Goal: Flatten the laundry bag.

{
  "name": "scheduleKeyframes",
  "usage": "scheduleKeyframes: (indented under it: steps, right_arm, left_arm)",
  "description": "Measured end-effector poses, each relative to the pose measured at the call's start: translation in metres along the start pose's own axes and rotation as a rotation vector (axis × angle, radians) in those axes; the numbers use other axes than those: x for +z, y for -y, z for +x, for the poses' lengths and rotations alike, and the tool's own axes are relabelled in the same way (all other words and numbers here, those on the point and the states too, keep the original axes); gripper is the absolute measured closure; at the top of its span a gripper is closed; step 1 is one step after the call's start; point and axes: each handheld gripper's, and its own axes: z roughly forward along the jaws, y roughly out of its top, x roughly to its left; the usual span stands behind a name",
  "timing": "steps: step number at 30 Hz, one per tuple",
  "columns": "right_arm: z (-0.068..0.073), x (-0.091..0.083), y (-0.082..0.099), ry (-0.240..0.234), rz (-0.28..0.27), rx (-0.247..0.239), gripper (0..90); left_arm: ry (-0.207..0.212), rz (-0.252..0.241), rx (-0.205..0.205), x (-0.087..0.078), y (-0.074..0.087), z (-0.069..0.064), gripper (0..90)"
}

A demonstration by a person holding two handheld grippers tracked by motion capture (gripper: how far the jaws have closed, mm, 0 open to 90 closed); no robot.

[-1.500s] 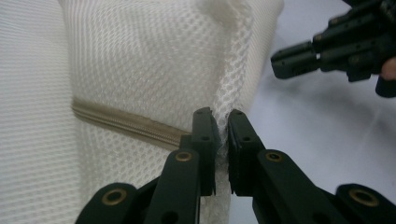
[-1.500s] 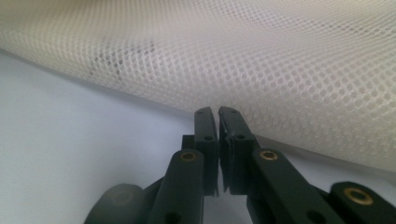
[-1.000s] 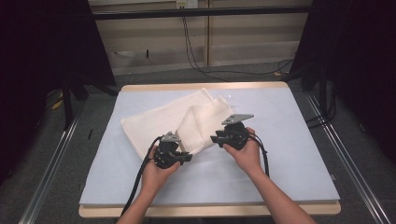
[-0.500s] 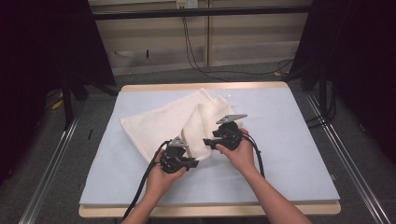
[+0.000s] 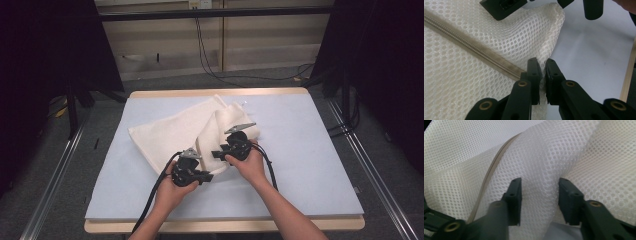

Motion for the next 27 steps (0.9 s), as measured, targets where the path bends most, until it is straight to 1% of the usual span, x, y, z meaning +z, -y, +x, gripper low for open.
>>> scheduleKeyframes:
  steps: [2,3,5,6,7,8,9,10,11,12,13,16,17,18,19,20,21,22,23,24,25,26,27]
  right_arm:
    - [0.001,-0.002,0.0,-0.005,0.004,-0.013,80.7]
    - [0.001,-0.003,-0.001,-0.016,0.001,-0.021,84.9]
    - [0.001,-0.006,-0.001,-0.019,0.009,-0.025,86.8]
    - [0.0,-0.008,-0.001,-0.01,0.013,-0.044,87.1]
    - [0.0,-0.009,-0.001,-0.006,0.018,-0.048,87.1]
    - [0.0,-0.01,-0.001,-0.003,0.02,-0.056,87.2]
    - [-0.001,-0.012,0.0,-0.011,0.024,-0.057,87.3]
    - [-0.001,-0.013,0.001,-0.005,0.028,-0.063,87.4]
    - [-0.002,-0.015,0.003,-0.004,0.028,-0.07,87.5]
    - [-0.004,-0.019,0.006,-0.004,0.036,-0.067,87.5]
    - [-0.004,-0.019,0.006,-0.004,0.036,-0.067,87.5]
    - [-0.006,-0.022,0.011,-0.002,0.04,-0.06,87.6]
    - [-0.007,-0.023,0.014,-0.012,0.043,-0.056,87.6]
    - [-0.007,-0.024,0.015,-0.015,0.042,-0.062,87.6]
    - [-0.006,-0.026,0.016,-0.003,0.052,-0.067,87.6]
    - [-0.006,-0.026,0.016,-0.003,0.052,-0.067,87.6]
    - [-0.006,-0.026,0.016,-0.011,0.049,-0.072,87.6]
    - [-0.005,-0.027,0.016,-0.008,0.057,-0.079,87.6]
    - [-0.005,-0.028,0.017,0.021,0.075,-0.099,87.8]
    - [-0.005,-0.028,0.017,0.021,0.075,-0.099,87.8]
    - [-0.005,-0.028,0.018,0.023,0.079,-0.106,87.7]
    - [-0.007,-0.03,0.019,0.029,0.081,-0.1,87.7]
    - [-0.009,-0.031,0.02,0.016,0.071,-0.089,87.7]
  left_arm:
    - [0.002,0.001,-0.003,0.001,0.001,0.0,83.5]
    - [0.001,0.003,-0.006,0.001,0.001,0.0,83.4]
    - [0.012,0.009,-0.018,0.0,0.0,0.0,82.2]
    - [0.019,0.01,-0.028,-0.001,0.0,0.0,79.9]
    - [0.04,0.008,-0.04,-0.001,0.0,0.001,77.9]
    - [0.038,0.022,-0.037,-0.002,0.0,0.001,75.8]
    - [0.034,0.028,-0.034,-0.003,-0.001,0.001,71.7]
    - [0.036,0.031,-0.025,-0.006,-0.001,0.003,67.4]
    - [0.038,0.022,-0.048,-0.008,-0.001,0.005,63.9]
    - [0.046,0.007,-0.064,-0.012,-0.002,0.008,59.8]
    - [0.047,-0.008,-0.072,-0.016,-0.002,0.009,59.8]
    - [0.049,-0.055,-0.126,-0.03,-0.003,0.019,56.7]
    - [0.038,-0.067,-0.14,-0.034,-0.003,0.021,55.1]
    - [0.029,-0.078,-0.153,-0.038,-0.002,0.025,53.6]
    - [0.026,-0.1,-0.178,-0.043,-0.001,0.031,50.1]
    - [0.017,-0.104,-0.186,-0.046,0.0,0.035,50.1]
    - [-0.005,-0.113,-0.195,-0.05,0.001,0.038,48.0]
    - [-0.026,-0.126,-0.202,-0.055,0.002,0.042,46.6]
    - [-0.067,-0.14,-0.219,-0.063,0.004,0.048,45.2]
    - [-0.067,-0.14,-0.219,-0.063,0.004,0.048,45.2]
    - [-0.094,-0.141,-0.223,-0.068,0.006,0.052,45.2]
    - [-0.15,-0.128,-0.208,-0.071,0.008,0.056,45.2]
    - [-0.17,-0.118,-0.209,-0.073,0.009,0.06,45.1]
